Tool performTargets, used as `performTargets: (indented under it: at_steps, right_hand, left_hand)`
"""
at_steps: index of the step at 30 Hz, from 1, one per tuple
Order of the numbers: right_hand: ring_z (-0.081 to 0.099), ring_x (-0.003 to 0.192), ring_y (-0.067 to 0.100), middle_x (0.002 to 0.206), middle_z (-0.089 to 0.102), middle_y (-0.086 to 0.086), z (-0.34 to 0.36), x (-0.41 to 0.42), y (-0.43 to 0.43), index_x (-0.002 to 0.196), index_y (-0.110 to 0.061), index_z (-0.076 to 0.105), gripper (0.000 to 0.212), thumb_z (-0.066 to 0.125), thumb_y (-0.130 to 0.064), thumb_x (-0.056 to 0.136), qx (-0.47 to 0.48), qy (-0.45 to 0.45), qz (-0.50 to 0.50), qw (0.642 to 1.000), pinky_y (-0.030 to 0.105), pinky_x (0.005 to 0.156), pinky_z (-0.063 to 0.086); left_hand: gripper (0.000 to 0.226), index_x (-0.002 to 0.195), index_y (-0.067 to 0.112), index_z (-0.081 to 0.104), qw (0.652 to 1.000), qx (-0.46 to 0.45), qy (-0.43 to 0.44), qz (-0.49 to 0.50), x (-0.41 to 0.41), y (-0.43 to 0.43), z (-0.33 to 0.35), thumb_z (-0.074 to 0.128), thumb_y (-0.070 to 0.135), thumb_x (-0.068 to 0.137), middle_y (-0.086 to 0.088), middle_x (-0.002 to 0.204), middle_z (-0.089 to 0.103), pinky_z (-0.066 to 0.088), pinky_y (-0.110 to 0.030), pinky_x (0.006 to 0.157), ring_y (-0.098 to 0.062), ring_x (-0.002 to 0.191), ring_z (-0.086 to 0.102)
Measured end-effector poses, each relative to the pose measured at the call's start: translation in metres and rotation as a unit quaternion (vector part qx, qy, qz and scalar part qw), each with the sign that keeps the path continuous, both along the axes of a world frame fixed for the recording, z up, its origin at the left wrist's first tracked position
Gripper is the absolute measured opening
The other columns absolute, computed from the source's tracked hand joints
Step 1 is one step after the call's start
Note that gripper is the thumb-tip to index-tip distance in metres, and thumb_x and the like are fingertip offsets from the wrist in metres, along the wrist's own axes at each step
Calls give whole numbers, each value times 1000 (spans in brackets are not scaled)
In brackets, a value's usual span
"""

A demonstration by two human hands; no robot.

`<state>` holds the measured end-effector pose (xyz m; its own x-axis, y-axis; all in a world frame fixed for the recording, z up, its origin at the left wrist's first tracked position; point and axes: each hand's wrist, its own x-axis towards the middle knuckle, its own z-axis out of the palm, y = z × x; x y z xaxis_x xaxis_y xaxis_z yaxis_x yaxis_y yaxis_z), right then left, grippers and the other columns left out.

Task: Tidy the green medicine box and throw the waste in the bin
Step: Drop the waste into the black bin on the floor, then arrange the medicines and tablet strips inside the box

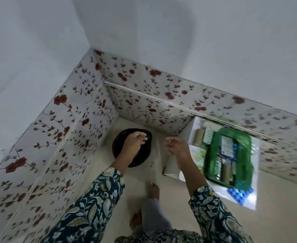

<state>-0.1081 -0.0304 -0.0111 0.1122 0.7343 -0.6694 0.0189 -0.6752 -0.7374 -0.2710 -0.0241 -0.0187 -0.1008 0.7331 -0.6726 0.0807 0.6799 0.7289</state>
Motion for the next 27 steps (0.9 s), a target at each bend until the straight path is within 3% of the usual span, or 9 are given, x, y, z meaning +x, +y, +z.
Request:
performTargets:
  at_steps: [3,6,10,14,17,21,23,25,27]
  right_hand:
    - [61,46,2,71,58,4,19,40,-29,77,-13,57,24,45,3,89,-4,-2,-49,999,15,48,49]
    - [55,56,16,69,56,7,26,81,-52,67,-13,55,34,36,4,90,-20,-4,-108,994,22,51,38]
    - [49,55,15,68,54,7,22,131,-71,71,-10,55,29,38,3,90,-32,-11,-133,990,19,49,34]
    - [53,54,15,67,57,6,11,168,-81,69,-13,57,32,39,4,91,-38,-32,-147,988,23,50,36]
    - [52,56,15,69,58,4,2,190,-79,84,-9,61,22,43,0,91,-40,-36,-129,990,23,44,42]
    - [55,61,20,83,64,14,-9,212,-63,75,-10,62,28,41,1,90,-26,-51,-110,992,27,55,42]
    - [58,70,23,92,65,15,-13,218,-50,86,-7,63,21,43,0,89,-11,-89,-68,994,27,56,43]
    - [61,84,27,104,64,14,-19,222,-28,109,-3,60,24,47,-2,88,36,-137,-13,990,31,63,49]
    - [59,103,31,116,62,15,-25,225,-2,120,-4,54,34,53,-4,86,96,-209,74,970,38,82,50]
  left_hand:
    - [18,100,7,61,999,8,-12,-35,38,-20,15,45,16,95,-10,99,64,45,-32,81,-22,89,59]
    - [11,88,13,58,995,19,-27,-93,81,-39,22,48,12,92,-1,82,60,38,-21,58,-9,68,54]
    - [21,75,18,53,989,18,-23,-143,132,-49,20,46,11,93,4,73,54,37,-17,53,-7,64,50]
    - [10,90,14,56,988,12,-4,-155,169,-57,12,46,14,93,0,85,59,40,-18,61,-9,71,54]
    - [11,94,13,54,988,11,6,-152,191,-56,7,43,14,95,-1,90,59,39,-19,61,-9,73,55]
    - [10,91,13,53,990,19,39,-136,212,-36,-3,44,15,94,1,81,57,38,-23,59,-9,68,51]
    - [6,91,19,53,984,15,77,-159,220,-23,-14,47,18,92,4,75,51,36,-28,59,-10,64,47]
    - [12,103,18,52,967,24,123,-223,230,-4,-26,50,22,92,3,86,53,40,-31,69,-15,75,54]
    - [38,122,8,47,941,47,190,-277,238,18,-44,56,24,88,-7,113,57,46,-36,84,-29,103,57]
